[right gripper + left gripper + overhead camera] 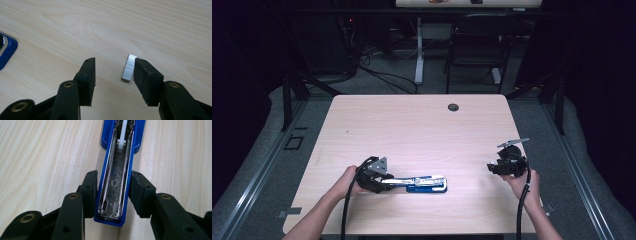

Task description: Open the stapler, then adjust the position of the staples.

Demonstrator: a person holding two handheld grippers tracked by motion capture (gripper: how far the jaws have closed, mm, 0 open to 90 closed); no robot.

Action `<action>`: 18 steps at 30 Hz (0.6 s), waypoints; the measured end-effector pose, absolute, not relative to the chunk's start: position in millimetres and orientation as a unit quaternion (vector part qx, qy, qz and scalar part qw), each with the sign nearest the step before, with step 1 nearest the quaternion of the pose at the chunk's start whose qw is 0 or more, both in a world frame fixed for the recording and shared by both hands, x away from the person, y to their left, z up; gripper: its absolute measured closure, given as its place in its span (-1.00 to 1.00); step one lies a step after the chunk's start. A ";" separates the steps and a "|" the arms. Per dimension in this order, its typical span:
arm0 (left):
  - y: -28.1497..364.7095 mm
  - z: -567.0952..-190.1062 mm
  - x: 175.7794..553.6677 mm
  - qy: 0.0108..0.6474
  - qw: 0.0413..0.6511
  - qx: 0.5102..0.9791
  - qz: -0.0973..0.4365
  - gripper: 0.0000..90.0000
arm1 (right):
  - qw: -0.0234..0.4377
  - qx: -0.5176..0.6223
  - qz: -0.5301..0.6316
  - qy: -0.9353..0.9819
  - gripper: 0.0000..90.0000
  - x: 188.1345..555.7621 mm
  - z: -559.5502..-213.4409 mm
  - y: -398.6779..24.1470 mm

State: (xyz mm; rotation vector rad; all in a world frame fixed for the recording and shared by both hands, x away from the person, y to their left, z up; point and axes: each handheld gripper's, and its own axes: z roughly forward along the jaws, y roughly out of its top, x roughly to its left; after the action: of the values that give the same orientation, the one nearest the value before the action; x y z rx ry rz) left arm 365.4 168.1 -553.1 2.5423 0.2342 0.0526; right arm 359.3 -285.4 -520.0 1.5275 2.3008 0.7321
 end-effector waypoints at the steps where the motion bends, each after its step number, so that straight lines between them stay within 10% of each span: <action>1: 168.1 -553.1 365.3 0.087 0.290 0.953 0.021 0.34 | 0.140 0.531 0.251 0.797 0.15 359.7 -520.5 -286.5; 18: 166.3 -554.1 365.1 0.081 0.286 0.954 0.025 0.34 | 0.155 0.545 0.231 0.791 0.17 370.8 -523.1 -291.5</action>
State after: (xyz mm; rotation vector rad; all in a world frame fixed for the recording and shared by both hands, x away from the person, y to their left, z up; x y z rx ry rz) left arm 365.1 166.3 -554.1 2.5514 0.2157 0.0657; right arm 370.8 -291.5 -523.1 1.5599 2.2661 0.6626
